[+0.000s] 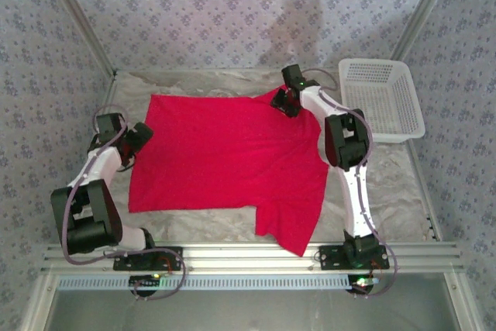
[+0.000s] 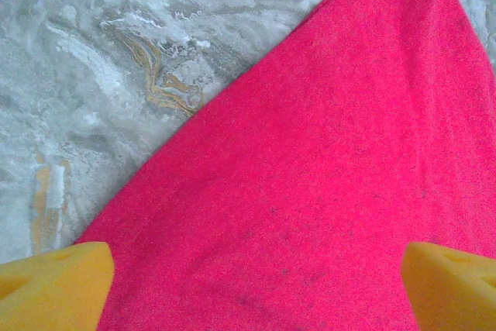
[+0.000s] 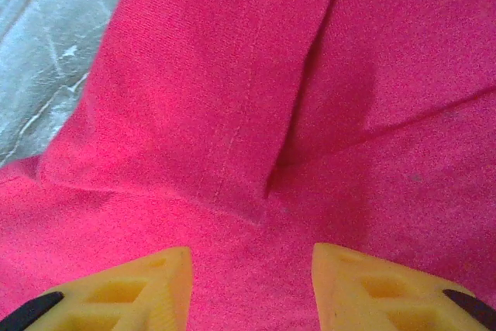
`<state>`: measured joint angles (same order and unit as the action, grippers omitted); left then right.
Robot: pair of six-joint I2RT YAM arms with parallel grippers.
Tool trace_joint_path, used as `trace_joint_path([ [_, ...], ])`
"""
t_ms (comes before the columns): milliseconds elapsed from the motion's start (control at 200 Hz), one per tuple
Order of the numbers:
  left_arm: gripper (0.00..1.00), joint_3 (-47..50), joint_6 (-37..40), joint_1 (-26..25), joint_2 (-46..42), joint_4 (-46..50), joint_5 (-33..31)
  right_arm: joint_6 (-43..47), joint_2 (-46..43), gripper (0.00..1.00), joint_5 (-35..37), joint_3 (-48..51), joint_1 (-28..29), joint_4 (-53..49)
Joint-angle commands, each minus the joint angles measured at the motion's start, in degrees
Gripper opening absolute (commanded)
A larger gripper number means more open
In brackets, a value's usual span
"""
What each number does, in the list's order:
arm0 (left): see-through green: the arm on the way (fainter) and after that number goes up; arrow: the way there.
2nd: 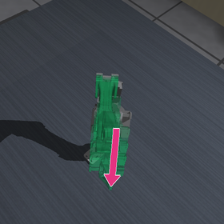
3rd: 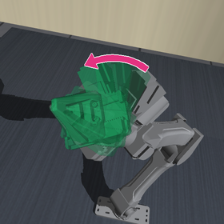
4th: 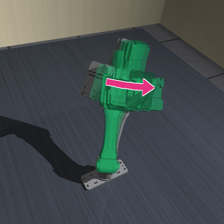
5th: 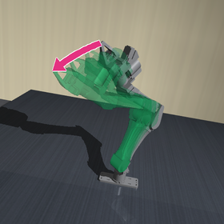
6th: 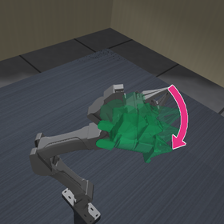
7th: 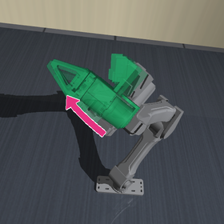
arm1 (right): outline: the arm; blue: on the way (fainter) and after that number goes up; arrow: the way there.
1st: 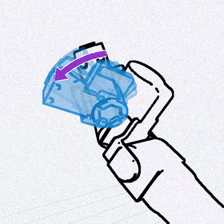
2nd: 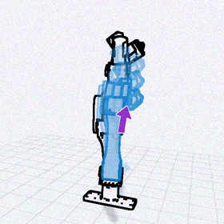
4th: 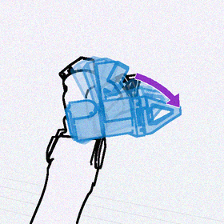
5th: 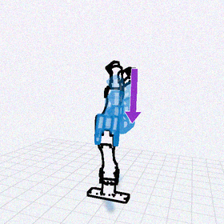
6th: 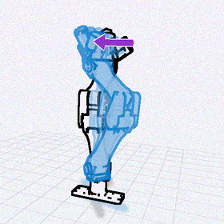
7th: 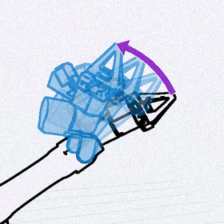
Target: Fold the inside-out t-shirt
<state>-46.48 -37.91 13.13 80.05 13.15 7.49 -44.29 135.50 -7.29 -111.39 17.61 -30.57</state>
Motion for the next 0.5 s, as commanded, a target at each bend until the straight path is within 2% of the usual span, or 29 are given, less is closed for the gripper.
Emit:
trace_joint_path([
  [0, 0.88, -0.9, -1.8, -0.3, 1.7, -2.6, 2.8, -1.9, 1.9, 0.43, -0.1, -4.5, 0.0, -1.9],
  [145, 0.80, -2.3, -2.1, -1.4, 4.0, -2.4, 4.0, -2.7, 3.2, 0.27, -0.1, -5.8, 0.0, -1.7],
  [495, 0.77, -3.1, -1.6, -2.4, 4.5, -1.4, 3.9, -2.7, 5.4, 0.27, 1.0, -8.9, -1.0, -3.4],
])
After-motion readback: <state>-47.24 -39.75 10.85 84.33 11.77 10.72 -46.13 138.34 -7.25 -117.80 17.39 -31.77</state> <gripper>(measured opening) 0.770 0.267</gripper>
